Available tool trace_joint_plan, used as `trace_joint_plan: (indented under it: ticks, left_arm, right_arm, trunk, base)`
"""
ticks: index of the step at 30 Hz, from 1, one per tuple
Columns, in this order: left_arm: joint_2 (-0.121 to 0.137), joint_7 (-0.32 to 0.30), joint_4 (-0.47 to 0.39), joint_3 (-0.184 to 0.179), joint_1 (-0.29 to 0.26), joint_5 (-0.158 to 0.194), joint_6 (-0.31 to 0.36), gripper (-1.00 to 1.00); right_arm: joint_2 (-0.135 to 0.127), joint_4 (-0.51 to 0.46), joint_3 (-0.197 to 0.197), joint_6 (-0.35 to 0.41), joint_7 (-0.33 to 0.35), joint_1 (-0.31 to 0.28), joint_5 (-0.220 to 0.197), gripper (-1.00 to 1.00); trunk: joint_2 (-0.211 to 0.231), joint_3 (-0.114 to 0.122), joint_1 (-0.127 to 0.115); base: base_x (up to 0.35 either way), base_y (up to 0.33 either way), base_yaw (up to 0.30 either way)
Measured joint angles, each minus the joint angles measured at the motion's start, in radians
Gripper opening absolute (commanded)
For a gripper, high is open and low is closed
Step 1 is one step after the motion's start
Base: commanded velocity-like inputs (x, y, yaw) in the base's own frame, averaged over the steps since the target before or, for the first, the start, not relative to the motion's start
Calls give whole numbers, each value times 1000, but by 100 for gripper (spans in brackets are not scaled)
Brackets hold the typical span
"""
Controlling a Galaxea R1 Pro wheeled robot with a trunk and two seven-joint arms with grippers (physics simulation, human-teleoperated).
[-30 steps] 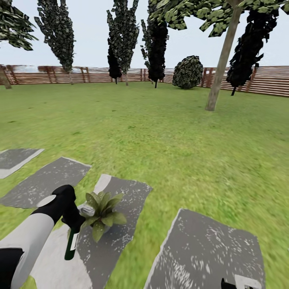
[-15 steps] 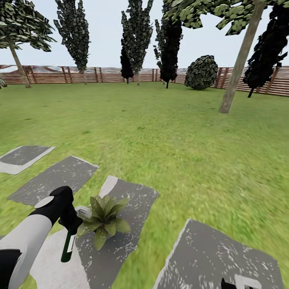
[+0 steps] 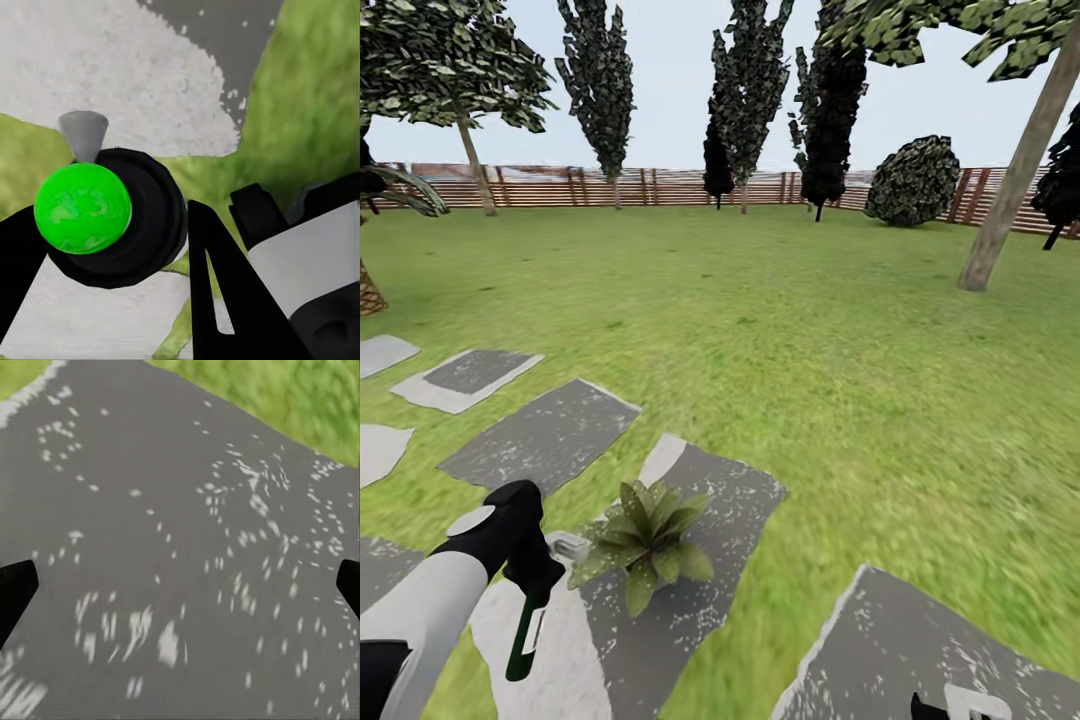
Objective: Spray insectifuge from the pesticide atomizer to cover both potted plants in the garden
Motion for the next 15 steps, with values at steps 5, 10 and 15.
trace_joint_plan:
  ticks: [5,10,15]
  left_arm:
    - [-1,-1,0,1,15,0,0,-100]
    - [-1,-2,0,2,17,0,0,-100]
    - [1,-2,-1,3,17,0,0,-100]
  right_arm:
    - [0,0,0,0,0,0,0,100]
    - [0,0,-1,0,1,0,0,100]
    - [1,0,0,0,1,0,0,100]
  trunk:
    - [0,0,0]
    - [0,0,0]
    - [0,0,0]
  base:
    - [240,-208,32]
    - [167,-277,2]
    - [23,-308,139]
